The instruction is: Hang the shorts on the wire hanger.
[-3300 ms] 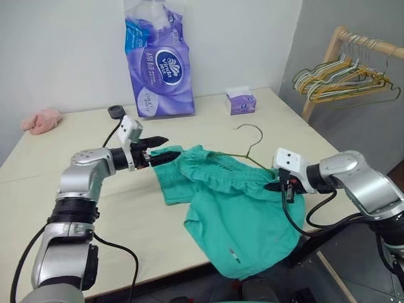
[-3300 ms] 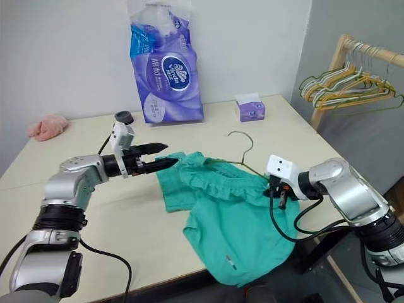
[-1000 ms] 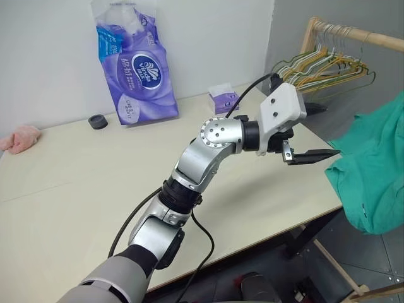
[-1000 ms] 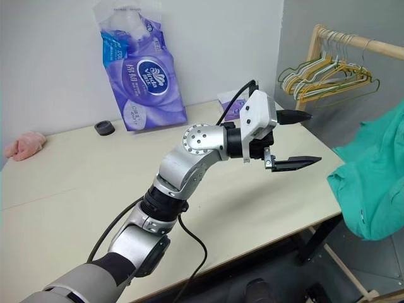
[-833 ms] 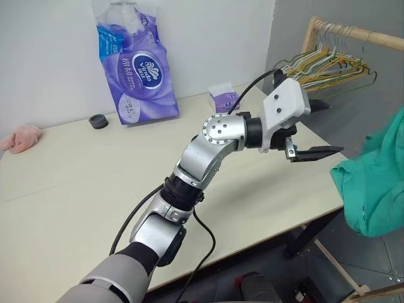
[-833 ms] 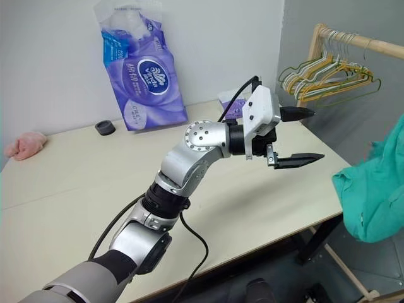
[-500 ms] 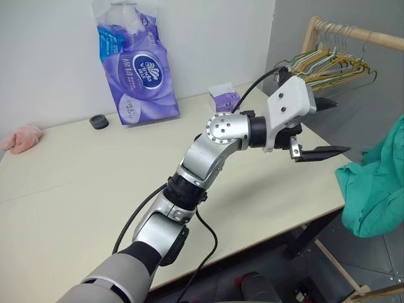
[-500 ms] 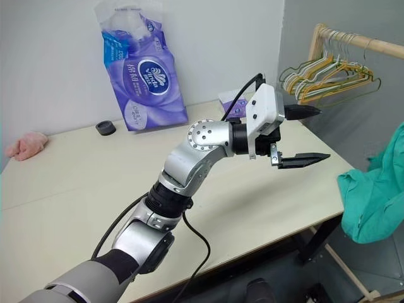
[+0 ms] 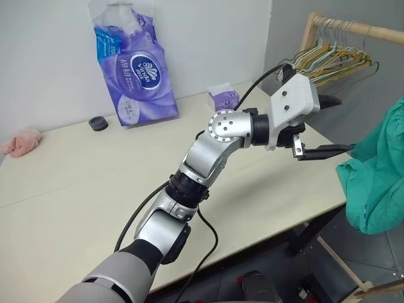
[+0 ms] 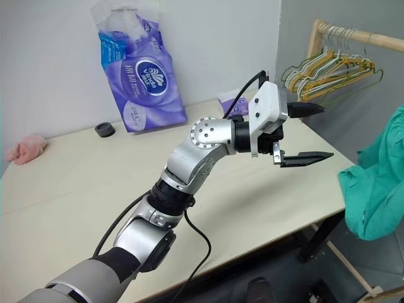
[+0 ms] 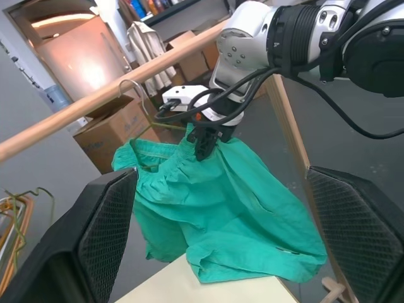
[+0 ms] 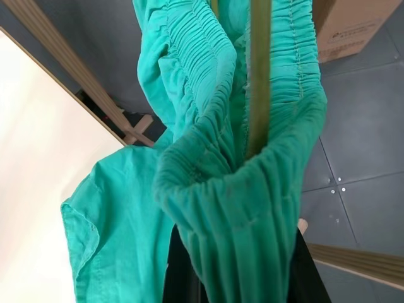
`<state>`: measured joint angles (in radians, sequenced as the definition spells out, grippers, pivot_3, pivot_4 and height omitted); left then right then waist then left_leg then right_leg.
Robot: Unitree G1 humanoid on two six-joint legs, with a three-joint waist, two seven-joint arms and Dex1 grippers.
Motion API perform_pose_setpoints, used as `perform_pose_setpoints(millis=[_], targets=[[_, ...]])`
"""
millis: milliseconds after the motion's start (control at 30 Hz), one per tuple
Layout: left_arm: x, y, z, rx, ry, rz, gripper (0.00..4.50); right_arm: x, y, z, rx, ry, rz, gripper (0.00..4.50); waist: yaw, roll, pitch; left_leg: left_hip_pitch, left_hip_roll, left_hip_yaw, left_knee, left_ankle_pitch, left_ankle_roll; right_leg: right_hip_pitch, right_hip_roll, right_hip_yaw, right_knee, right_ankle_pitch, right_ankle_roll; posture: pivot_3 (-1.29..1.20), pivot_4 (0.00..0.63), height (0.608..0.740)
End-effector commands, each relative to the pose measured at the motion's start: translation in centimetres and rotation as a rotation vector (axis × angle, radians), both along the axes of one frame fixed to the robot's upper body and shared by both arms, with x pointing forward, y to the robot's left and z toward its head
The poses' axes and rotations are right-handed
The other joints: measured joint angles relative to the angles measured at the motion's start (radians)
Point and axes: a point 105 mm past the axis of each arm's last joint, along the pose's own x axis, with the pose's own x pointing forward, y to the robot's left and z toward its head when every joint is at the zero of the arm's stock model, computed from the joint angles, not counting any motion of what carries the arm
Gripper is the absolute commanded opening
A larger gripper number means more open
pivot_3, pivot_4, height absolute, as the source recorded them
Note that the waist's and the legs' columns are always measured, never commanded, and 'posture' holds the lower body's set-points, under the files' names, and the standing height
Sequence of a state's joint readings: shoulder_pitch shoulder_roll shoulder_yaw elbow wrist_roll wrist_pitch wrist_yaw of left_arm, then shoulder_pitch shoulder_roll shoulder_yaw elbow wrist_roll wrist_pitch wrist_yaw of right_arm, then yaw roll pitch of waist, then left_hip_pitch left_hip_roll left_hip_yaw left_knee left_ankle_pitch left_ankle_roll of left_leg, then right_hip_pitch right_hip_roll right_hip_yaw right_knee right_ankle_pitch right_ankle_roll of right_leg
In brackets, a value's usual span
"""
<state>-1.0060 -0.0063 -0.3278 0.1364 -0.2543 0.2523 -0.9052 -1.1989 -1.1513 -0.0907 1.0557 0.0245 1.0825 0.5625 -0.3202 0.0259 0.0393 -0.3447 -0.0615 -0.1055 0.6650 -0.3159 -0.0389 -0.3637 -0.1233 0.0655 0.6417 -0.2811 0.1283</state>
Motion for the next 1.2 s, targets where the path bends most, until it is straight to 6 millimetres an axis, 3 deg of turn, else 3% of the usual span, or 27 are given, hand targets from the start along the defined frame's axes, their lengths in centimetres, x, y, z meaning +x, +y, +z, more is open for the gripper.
perform_pose_setpoints(millis=[33, 267, 367, 700, 900, 1033, 1200], targets=[[-0.2, 0.2, 1.1, -0.021, -0.042, 0.0, 4.49, 1.2, 1.6, 3.7, -0.057, -0.112, 0.114, 0.0, -0.008, 0.0, 0.0, 0.0, 0.0, 0.0, 0.0, 0.0, 0.001, 0.0, 0.0, 0.0, 0.0, 0.0, 0.0, -0.35, 0.01, 0.74], [-0.1, 0.3, 0.8, -0.012, -0.041, 0.003, 4.49, 1.6, 6.0, 3.7, -0.091, -0.093, 0.322, 0.0, -0.016, 0.0, 0.0, 0.0, 0.001, -0.001, 0.001, -0.001, 0.002, 0.0, 0.0, 0.0, 0.0, -0.001, 0.002, -0.35, 0.011, 0.74], [0.0, 0.4, 0.7, -0.009, -0.041, 0.004, 4.49, 1.4, 6.8, 3.7, -0.107, -0.097, 0.344, 0.0, -0.013, 0.0, 0.0, 0.0, 0.001, -0.002, 0.003, -0.002, 0.003, 0.0, 0.0, 0.0, 0.0, 0.0, 0.002, -0.36, 0.01, 0.74], [-0.1, 0.2, 0.9, -0.016, -0.046, 0.001, 4.49, 0.0, 2.3, 6.0, -0.135, -0.18, 0.103, 0.0, -0.014, 0.0, 0.0, -0.001, 0.0, -0.003, 0.005, -0.004, 0.008, 0.0, -0.001, 0.0, 0.0, 0.0, 0.002, -0.37, 0.011, 0.74], [-0.2, -0.6, 1.5, -0.024, -0.067, -0.02, 4.49, -1.6, -1.8, 5.3, -0.146, -0.15, -0.073, 0.0, -0.016, 0.0, 0.0, -0.001, 0.0, 0.0, 0.005, -0.005, 0.008, 0.0, -0.001, 0.0, 0.0, 0.0, 0.002, -0.37, 0.012, 0.74], [-0.4, -1.0, 2.1, -0.038, -0.08, -0.031, 4.49, -1.8, -2.8, 4.7, -0.171, -0.112, -0.094, 0.0, -0.024, 0.0, 0.0, 0.0, 0.0, 0.001, 0.005, -0.005, 0.008, 0.0, -0.002, 0.001, 0.0, 0.0, 0.003, -0.37, 0.012, 0.74], [-0.6, -1.9, 3.4, -0.071, -0.098, -0.042, 4.49, -2.0, -3.3, 1.9, -0.143, -0.024, -0.088, 0.0, -0.036, -0.001, 0.0, 0.0, -0.001, 0.001, 0.005, -0.005, 0.009, 0.003, -0.001, 0.001, -0.002, 0.0, 0.003, -0.36, 0.016, 0.74]])
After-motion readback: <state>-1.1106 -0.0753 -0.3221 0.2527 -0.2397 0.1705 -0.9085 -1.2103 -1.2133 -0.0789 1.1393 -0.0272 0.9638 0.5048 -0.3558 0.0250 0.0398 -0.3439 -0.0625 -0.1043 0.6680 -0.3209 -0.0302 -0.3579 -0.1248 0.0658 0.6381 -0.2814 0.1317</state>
